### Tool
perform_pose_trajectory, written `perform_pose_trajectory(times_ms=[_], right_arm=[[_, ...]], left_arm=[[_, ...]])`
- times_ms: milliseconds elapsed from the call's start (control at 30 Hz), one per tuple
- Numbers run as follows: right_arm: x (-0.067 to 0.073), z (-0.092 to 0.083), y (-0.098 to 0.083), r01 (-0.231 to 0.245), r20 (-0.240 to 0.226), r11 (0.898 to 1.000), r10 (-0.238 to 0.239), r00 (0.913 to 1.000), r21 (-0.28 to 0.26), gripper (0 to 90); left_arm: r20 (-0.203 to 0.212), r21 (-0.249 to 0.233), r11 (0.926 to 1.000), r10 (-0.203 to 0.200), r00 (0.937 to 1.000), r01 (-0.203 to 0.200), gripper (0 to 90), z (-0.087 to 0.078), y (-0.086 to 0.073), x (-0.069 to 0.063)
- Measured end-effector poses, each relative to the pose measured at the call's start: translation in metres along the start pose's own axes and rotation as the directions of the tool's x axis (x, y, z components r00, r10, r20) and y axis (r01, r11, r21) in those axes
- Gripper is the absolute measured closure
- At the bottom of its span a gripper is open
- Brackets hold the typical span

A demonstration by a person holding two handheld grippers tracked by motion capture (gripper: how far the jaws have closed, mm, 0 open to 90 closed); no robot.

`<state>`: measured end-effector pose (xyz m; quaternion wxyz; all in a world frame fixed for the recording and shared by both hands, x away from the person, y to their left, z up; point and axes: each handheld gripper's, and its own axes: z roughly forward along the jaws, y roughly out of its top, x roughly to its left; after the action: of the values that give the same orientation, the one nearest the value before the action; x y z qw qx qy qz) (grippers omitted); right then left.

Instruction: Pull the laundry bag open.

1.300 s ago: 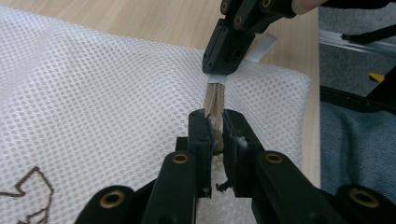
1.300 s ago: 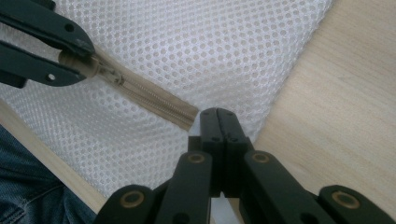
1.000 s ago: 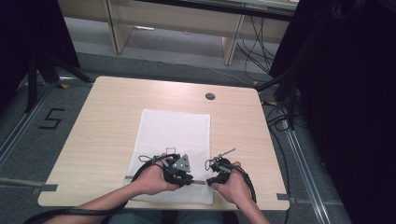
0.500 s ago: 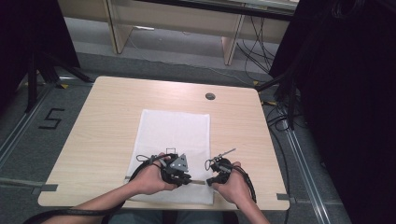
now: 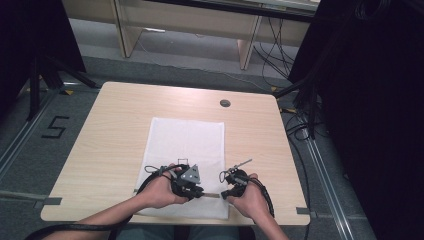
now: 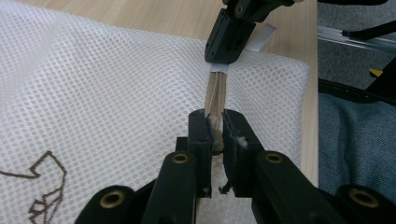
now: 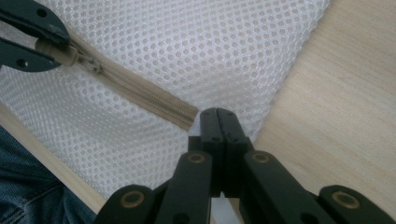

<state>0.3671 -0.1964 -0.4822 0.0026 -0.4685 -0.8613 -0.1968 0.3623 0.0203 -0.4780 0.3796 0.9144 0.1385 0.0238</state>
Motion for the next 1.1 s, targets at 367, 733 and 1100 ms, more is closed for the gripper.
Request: perform_pose_trajectory(times_ms=[367, 733, 1100], right_arm=[[-0.0003, 0.0002, -0.0002, 0.009, 0.0, 1.0, -0.009, 1.0, -0.007, 90.0], [0.0, 0.0, -0.0002, 0.017, 0.004, 1.0, -0.017, 0.9998, -0.007, 90.0], [0.0009, 0.0001, -0.0005, 0.026, 0.008, 1.0, -0.026, 0.9996, -0.009, 90.0]], left_arm=[[-0.003, 0.003, 1.0, 0.005, 1.0, -0.005, 81.6, -0.0026, -0.0025, 0.0003], [0.002, -0.006, 0.9999, -0.008, 1.0, 0.008, 81.6, -0.0056, -0.0033, -0.0001], [0.008, -0.006, 0.9999, -0.011, 0.9999, 0.011, 81.6, -0.0052, -0.0064, 0.0012]])
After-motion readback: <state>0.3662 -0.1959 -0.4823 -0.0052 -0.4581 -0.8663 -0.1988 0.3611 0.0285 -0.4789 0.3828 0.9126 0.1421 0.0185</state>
